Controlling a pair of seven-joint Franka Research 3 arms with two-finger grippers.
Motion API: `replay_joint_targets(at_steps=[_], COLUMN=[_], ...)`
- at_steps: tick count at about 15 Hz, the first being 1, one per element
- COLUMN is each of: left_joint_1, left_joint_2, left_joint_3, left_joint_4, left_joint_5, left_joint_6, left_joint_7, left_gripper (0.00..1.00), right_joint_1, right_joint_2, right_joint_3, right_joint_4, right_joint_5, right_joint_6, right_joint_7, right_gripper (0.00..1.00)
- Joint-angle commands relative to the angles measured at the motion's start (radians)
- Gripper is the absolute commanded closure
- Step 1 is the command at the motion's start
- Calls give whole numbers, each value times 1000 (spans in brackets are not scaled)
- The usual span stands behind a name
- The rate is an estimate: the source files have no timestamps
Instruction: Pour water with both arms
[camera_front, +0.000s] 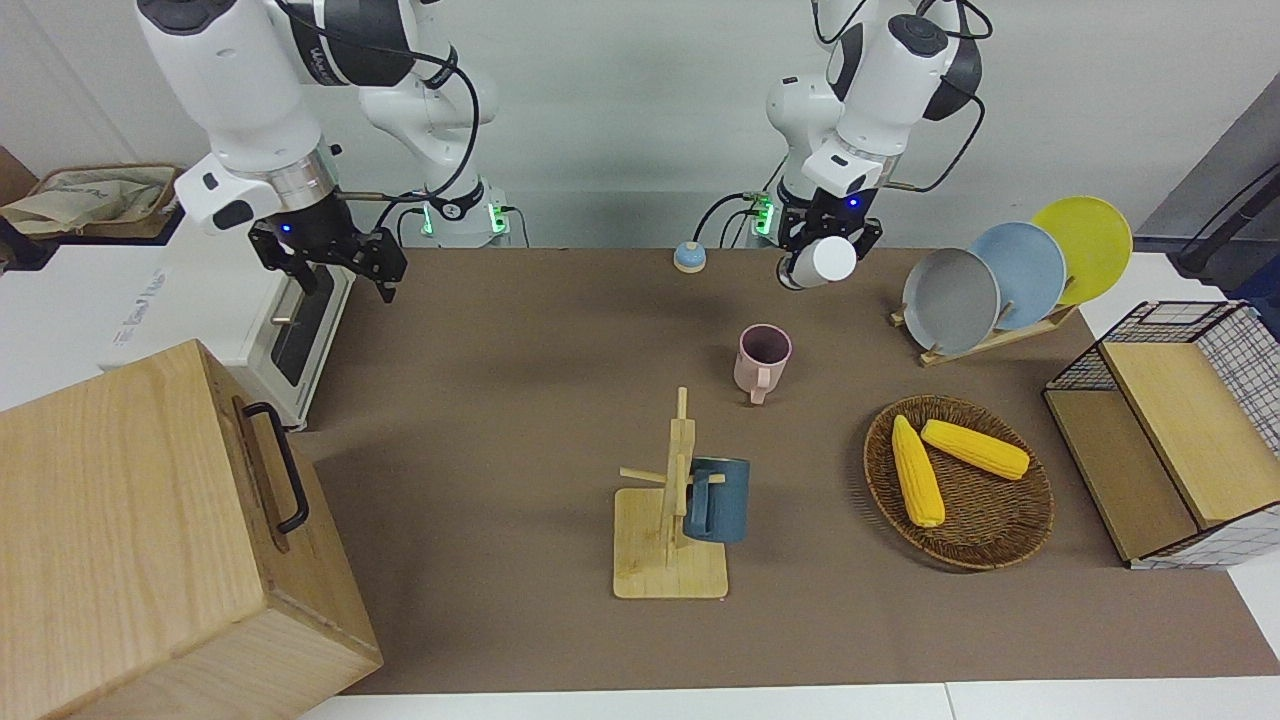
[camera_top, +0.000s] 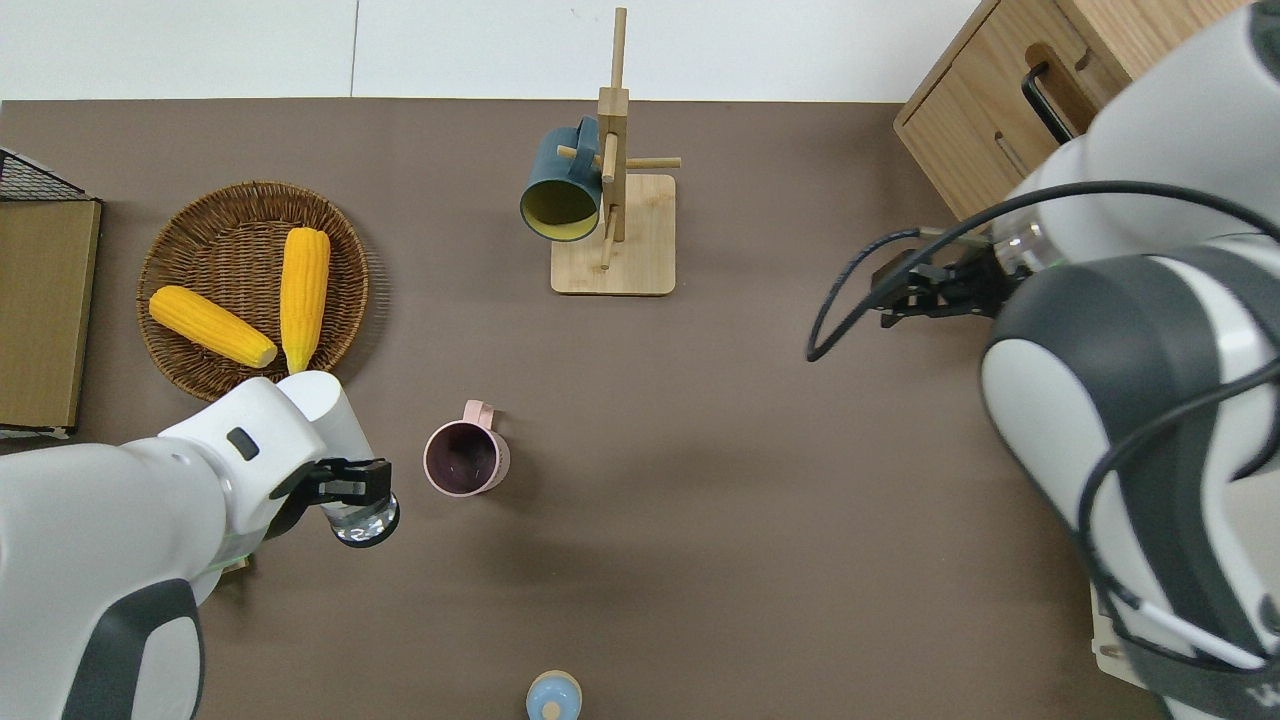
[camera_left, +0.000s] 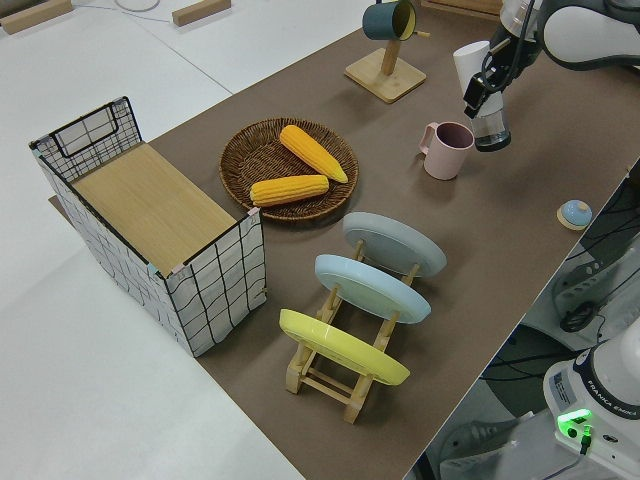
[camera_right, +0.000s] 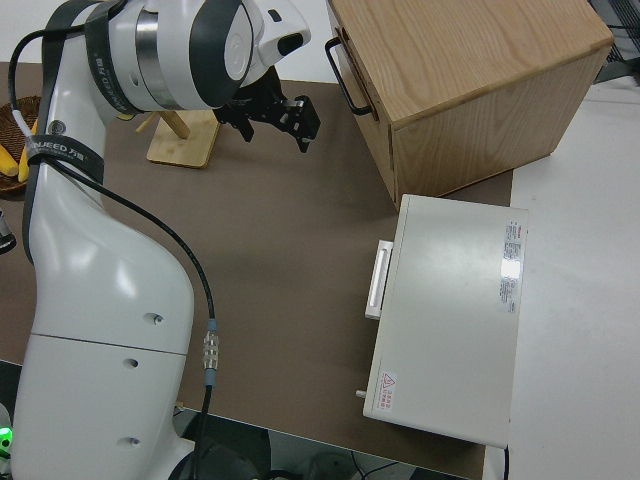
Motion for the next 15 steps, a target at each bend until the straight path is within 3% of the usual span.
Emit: replay_joint_targets(at_steps=[1, 6, 8, 11, 15], left_joint_1=[-41, -55, -53, -53, -46], left_joint_2=[-117, -73, -15, 85, 151], left_joint_3=[14, -20, -35, -43, -43], left_joint_4=[-102, -119, -114, -79, -19], left_joint_5=[-36, -47, -47, -30, -17], left_joint_6=[-5, 7, 30, 43, 0], left_joint_7=[6, -7, -21, -20, -20], left_gripper=[967, 967, 967, 967, 969], right_joint_1=[-57, -74, -74, -56, -52], right_joint_2=[-78, -95, -93, -95, -93], right_joint_3=[23, -5, -5, 10, 26], right_joint_4=[-51, -43, -41, -41, -41], right_joint_5=[-53, -30, -30, -30, 22], right_joint_6=[-10, -62, -57, -56, -57], right_joint_7=[-124, -128, -123, -123, -124], right_gripper=[7, 7, 7, 7, 7])
